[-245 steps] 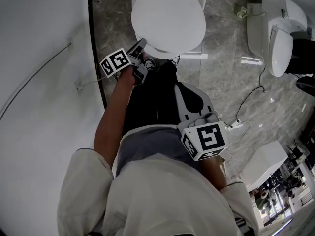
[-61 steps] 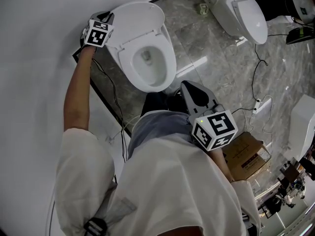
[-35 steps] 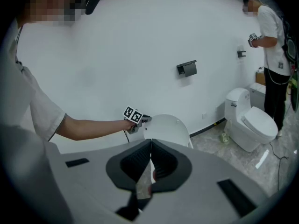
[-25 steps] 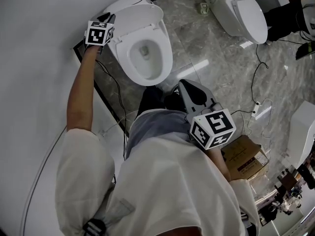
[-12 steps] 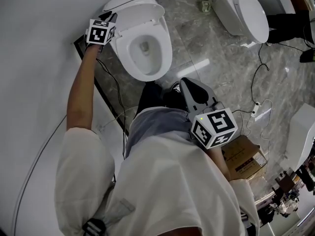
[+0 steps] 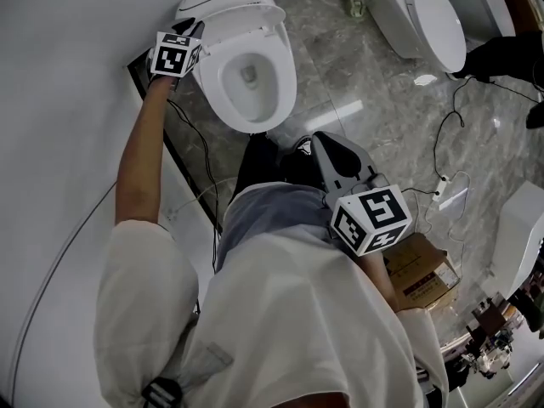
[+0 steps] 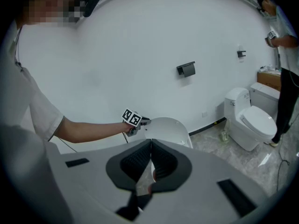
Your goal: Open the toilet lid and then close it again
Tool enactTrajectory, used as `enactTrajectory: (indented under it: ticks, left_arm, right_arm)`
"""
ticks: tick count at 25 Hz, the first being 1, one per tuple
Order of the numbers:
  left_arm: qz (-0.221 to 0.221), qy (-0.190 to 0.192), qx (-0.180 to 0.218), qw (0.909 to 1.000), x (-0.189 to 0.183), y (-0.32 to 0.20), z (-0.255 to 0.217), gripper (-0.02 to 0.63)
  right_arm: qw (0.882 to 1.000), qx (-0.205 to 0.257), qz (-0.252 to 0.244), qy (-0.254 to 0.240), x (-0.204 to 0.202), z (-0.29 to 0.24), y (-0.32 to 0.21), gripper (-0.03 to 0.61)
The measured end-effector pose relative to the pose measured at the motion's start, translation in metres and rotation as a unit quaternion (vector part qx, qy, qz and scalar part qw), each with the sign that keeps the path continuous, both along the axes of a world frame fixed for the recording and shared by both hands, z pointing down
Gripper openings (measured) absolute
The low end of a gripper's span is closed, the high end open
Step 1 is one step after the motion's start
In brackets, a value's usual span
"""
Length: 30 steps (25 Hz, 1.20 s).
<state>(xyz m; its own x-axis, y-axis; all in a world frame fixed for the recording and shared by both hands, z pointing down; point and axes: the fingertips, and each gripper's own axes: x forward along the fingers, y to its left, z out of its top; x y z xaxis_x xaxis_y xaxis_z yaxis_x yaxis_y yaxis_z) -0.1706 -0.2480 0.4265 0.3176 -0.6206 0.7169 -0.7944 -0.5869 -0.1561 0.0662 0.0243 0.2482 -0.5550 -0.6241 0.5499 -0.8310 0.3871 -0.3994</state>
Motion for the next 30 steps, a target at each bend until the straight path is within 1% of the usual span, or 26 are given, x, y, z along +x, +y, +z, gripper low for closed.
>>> enactTrajectory:
  ticks: [13, 30]
  left_arm:
    - [-0.001, -0.009, -0.004, 1.0000, 0.011, 0.038, 0.004, 0.066]
    - [-0.025, -0.026, -0.016, 0.9992, 0.023, 0.080, 0.016, 0.074]
  right_arm:
    - [1.000, -0.001, -0.022, -0.003, 0.013, 0.000, 0.021, 0.011]
    - [0.999, 0.000, -0.045, -0.005, 0.046, 0.004, 0.040, 0.011]
